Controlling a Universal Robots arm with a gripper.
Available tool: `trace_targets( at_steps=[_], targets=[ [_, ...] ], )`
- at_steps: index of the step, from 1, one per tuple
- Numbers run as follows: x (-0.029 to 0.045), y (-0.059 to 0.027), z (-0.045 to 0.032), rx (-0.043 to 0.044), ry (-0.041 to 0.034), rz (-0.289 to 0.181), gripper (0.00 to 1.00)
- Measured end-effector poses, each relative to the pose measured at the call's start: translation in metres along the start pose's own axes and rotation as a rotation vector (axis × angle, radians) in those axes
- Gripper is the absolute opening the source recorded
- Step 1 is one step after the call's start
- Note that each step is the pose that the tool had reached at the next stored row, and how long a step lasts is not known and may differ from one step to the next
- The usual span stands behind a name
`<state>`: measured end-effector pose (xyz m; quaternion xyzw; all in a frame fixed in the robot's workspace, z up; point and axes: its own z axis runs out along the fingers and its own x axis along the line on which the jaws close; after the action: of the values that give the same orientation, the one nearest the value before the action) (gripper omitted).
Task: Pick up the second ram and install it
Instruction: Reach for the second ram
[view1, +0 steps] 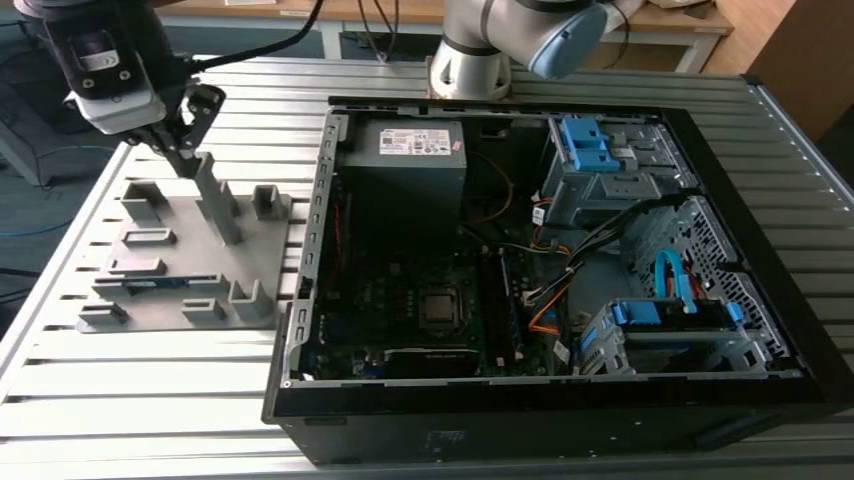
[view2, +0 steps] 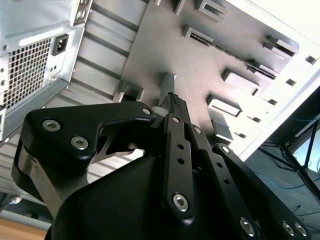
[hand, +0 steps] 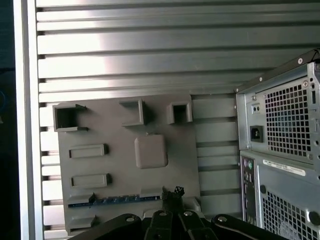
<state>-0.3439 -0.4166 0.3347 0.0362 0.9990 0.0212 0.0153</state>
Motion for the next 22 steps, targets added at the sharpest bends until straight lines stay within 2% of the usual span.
trace_targets(
  at_steps=[14, 22],
  targets=[
    [0.0211, -0.0038, 0.0245, 0.0000, -0.0001, 0.000, 0.10],
    [0.0260, -0.0054, 0.0390, 0.0000, -0.0001, 0.000, 0.10]
  ],
)
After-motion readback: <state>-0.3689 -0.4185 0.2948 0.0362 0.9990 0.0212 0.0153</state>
